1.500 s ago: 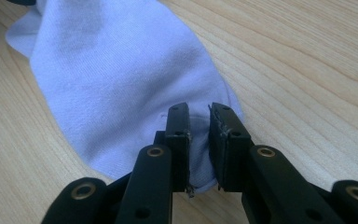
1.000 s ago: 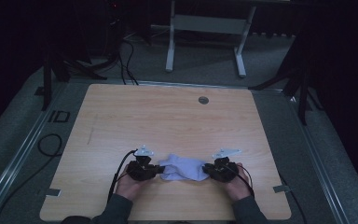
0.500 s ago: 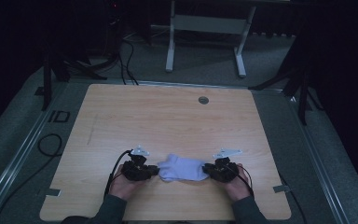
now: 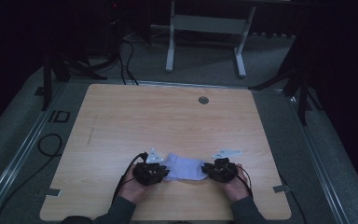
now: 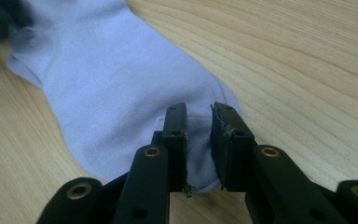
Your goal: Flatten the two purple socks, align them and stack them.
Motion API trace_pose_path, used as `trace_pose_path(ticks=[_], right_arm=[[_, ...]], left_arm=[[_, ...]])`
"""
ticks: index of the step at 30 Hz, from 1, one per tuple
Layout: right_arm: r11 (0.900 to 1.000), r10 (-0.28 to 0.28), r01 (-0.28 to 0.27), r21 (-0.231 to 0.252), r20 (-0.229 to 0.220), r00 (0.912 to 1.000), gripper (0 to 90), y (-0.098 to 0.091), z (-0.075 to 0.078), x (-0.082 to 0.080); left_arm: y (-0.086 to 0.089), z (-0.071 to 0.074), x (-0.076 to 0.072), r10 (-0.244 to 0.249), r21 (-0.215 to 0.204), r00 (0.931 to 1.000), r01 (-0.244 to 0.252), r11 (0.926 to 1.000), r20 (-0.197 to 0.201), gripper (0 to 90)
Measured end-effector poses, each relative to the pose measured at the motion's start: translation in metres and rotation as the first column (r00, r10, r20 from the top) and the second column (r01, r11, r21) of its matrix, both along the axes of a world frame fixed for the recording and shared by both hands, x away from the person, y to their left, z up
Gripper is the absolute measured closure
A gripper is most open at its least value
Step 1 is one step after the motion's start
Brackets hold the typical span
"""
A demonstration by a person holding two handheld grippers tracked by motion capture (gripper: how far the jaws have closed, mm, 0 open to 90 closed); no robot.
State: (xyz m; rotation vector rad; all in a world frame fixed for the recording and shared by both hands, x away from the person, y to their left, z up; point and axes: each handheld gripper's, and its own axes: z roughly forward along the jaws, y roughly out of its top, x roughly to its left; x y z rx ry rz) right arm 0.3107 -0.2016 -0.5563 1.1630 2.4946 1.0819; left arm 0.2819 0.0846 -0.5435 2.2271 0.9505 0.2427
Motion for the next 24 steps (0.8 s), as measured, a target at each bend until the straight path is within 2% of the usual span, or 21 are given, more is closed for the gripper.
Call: trace_pose_path(ticks=[1,2,3,7,9,13,18,20,24], right_arm=[[1.0,0.0,0.0,0.0,0.0,1.0,74.6,0.0,0.0,0.0],[1.0,-0.001,0.001,0.003,0.001,1.0,73.8,0.0,0.0,0.0],[1.0,-0.001,0.001,0.004,0.01,0.9999,71.9,0.001,-0.001,-0.001],[1.0,-0.005,0.005,-0.001,0.025,0.9997,70.0,0.003,-0.001,-0.001],[0.9998,-0.011,0.012,-0.016,0.054,0.9985,67.6,0.006,-0.002,-0.001],[0.9997,-0.021,0.022,-0.013,0.062,0.9979,63.4,0.009,-0.001,0.0],[0.9982,-0.042,0.037,0.048,0.107,0.9934,58.6,0.003,0.008,-0.002],[0.9976,-0.05,0.044,0.054,0.112,0.9925,58.1,0.001,0.009,-0.001],[0.9958,-0.082,0.077,0.051,0.122,0.9891,56.6,-0.009,0.01,0.0]], left_arm=[[0.0,0.0,0.0,0.0,0.0,1.0,0.0,1.0,0.0,76.3],[-0.003,-0.006,0.001,0.016,0.057,0.9999,-0.016,0.9983,-0.004,76.3],[-0.002,-0.007,0.002,0.021,0.044,0.9998,-0.021,0.9988,-0.007,76.8],[0.001,-0.006,0.004,0.034,0.053,0.9994,-0.034,0.998,0.0,76.8],[0.004,-0.007,0.007,0.049,0.045,0.9988,-0.049,0.9978,0.006,76.7],[0.006,-0.007,0.009,0.066,0.04,0.9977,-0.067,0.997,0.014,76.0],[0.014,0.002,0.008,0.073,-0.014,0.9959,-0.072,0.9973,0.055,72.4],[0.016,0.004,0.008,0.085,-0.029,0.9941,-0.084,0.9961,0.067,72.0],[0.023,0.006,0.009,0.107,-0.027,0.9908,-0.105,0.9941,0.082,69.9]])
